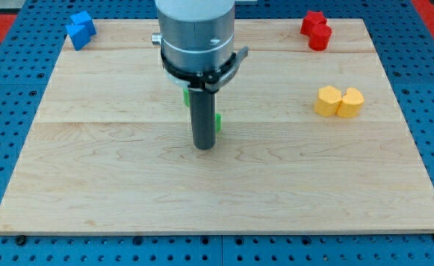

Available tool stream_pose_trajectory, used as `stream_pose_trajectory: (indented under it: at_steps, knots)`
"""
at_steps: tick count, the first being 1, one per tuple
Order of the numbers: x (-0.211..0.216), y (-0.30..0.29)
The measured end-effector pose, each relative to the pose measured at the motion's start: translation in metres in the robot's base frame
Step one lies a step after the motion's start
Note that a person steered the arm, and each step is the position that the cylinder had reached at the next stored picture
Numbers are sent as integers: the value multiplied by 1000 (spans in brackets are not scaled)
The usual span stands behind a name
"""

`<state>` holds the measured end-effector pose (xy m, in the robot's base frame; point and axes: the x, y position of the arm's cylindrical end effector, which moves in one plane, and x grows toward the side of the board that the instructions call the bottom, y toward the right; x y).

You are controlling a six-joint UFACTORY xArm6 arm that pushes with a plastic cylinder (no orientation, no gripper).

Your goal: Point your arm at the yellow heart

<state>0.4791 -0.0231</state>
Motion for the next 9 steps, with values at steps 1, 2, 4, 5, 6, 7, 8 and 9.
stream_pose_trajectory:
  at_steps: [1,2,4,5,6,7,8,9]
  knots:
    - [-23,0]
    - [-32,0]
    - [-16,97]
    - [-16,188]
    - [-16,262]
    - [-27,299]
    - [-40,299]
    - [-46,282]
